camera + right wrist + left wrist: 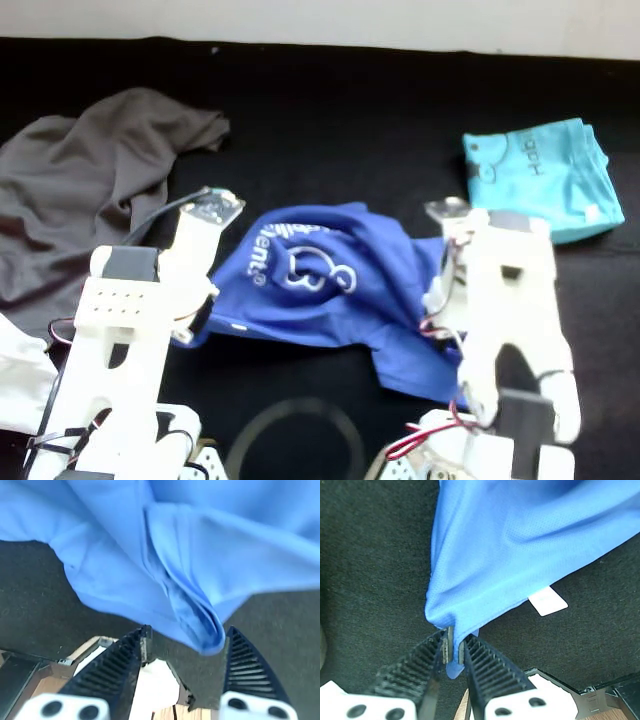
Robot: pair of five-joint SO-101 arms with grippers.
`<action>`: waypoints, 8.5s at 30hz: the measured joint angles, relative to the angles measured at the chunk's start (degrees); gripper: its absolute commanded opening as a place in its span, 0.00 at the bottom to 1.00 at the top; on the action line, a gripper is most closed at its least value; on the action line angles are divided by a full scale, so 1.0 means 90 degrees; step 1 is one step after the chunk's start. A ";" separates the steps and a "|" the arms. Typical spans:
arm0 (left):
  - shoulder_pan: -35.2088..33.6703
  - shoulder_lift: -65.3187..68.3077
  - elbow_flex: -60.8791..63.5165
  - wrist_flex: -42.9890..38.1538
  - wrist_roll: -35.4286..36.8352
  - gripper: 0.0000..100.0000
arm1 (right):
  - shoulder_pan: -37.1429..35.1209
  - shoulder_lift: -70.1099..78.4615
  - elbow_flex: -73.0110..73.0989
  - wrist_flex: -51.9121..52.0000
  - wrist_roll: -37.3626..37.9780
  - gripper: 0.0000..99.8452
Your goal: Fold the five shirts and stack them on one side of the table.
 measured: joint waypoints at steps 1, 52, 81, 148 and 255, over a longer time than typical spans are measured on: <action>0.0000 0.0000 0.0000 0.0000 0.0000 0.01 | 0.0059 -0.0156 0.0098 0.0039 0.0000 0.23; 0.0000 0.0000 0.0000 0.0244 0.0000 0.01 | 0.1748 -0.0606 0.2012 -0.0781 0.1348 0.23; 0.0000 0.0000 0.0000 0.0244 0.0000 0.01 | 0.0957 -0.0596 0.1836 -0.1309 0.0879 0.21; 0.0000 0.0000 0.0000 0.0244 0.0000 0.01 | -0.0400 -0.3712 0.2999 -0.1241 -0.0078 0.25; 0.0029 -0.0020 -0.7463 0.1621 0.0459 0.01 | 0.0449 -0.0098 -0.8391 -0.0039 -0.0371 0.01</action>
